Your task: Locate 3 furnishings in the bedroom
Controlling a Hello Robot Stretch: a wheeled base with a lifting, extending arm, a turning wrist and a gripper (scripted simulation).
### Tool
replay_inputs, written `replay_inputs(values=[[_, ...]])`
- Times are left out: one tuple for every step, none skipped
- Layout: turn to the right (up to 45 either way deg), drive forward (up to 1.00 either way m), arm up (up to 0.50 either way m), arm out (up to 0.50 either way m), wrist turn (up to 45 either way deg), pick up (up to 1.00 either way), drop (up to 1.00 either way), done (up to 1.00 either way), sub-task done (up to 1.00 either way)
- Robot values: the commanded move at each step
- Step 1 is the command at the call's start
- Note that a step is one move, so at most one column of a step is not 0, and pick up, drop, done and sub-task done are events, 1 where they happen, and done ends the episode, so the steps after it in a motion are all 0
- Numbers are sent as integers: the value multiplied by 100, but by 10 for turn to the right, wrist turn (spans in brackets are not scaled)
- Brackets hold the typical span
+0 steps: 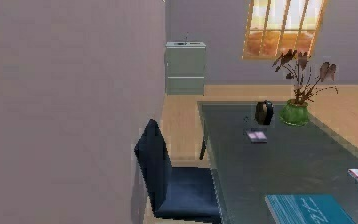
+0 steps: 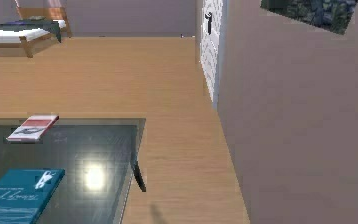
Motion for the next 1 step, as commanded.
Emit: replay_inputs(values=[[450, 0, 0, 0, 0, 0, 0, 0, 0]])
